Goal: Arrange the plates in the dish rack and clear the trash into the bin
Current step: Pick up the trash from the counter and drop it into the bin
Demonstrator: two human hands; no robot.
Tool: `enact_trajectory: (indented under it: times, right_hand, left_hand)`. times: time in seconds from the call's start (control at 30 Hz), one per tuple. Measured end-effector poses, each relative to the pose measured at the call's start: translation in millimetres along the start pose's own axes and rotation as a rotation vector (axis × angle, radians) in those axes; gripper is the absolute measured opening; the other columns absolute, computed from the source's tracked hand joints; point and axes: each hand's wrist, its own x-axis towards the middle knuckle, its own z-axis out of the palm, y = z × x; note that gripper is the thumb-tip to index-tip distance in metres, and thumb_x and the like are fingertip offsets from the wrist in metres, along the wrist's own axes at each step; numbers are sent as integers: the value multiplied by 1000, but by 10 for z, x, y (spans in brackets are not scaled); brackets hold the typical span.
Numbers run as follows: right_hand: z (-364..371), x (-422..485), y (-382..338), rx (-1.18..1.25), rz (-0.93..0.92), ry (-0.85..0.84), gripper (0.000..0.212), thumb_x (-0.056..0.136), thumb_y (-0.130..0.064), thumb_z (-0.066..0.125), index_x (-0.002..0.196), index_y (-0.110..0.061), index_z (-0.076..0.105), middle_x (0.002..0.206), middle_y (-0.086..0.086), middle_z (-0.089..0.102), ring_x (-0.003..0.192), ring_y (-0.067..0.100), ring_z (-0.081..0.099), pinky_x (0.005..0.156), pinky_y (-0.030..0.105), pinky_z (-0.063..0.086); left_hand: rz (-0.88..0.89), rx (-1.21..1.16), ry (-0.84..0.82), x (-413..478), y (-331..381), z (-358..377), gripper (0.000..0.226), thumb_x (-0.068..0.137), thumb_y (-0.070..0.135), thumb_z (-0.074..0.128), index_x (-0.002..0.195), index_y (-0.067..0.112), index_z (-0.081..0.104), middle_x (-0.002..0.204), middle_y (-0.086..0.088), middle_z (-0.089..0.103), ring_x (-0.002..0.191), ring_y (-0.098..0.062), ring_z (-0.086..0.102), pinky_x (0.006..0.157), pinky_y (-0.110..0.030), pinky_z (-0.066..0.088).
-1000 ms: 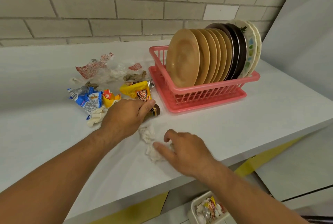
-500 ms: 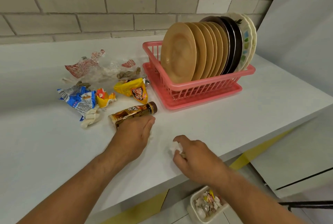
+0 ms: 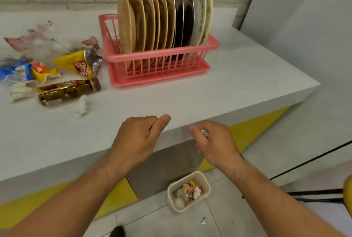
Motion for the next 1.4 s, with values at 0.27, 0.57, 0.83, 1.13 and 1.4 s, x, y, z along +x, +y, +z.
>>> enact_trajectory:
  times: [0.27, 0.57, 0.83, 1.13, 1.4]
  right_hand:
    - [97, -378, 1223, 193, 277, -111, 35, 88, -44, 63, 60, -25, 54, 52, -7, 52, 48, 6, 45, 49, 27, 39]
    - [1022, -1070, 2724, -10, 603, -264, 45, 93, -41, 49, 56, -17, 43, 54, 0, 49, 57, 20, 50, 57, 35, 44]
    - [2684, -1076, 3766, -7, 475, -488, 16, 91, -24, 50, 79, -14, 46, 78, 4, 54, 76, 23, 49, 65, 27, 35]
    - [4018, -963, 4253, 75, 450, -586, 27, 87, -22, 58, 113, -17, 56, 119, 5, 53, 108, 25, 54, 93, 31, 44]
    - [3233, -984, 4530, 240, 504, -328, 19, 90, -14, 61, 95, -32, 65, 94, -13, 65, 91, 10, 62, 88, 23, 48]
  left_hand:
    - [-118, 12, -247, -397, -1, 1082, 57, 87, 62, 35, 45, 24, 30, 42, 7, 38, 42, -10, 37, 47, -20, 26]
    - [-231, 193, -439, -886, -884, 2498, 46, 94, 41, 45, 54, 24, 32, 50, 5, 38, 50, -13, 39, 54, -32, 29]
    - [-338, 234, -548, -1811, -2007, 3452, 40, 94, 36, 46, 59, 25, 31, 56, 4, 41, 55, -11, 43, 52, -27, 29]
    - [-410, 166, -525, -2212, -2799, 3750, 21, 90, 28, 50, 69, 27, 49, 70, 9, 53, 71, -10, 53, 56, -21, 38]
    - [-287, 130, -636, -1920, -3048, 4827, 22, 91, 38, 40, 98, 25, 57, 104, 10, 50, 100, -10, 49, 85, -26, 42]
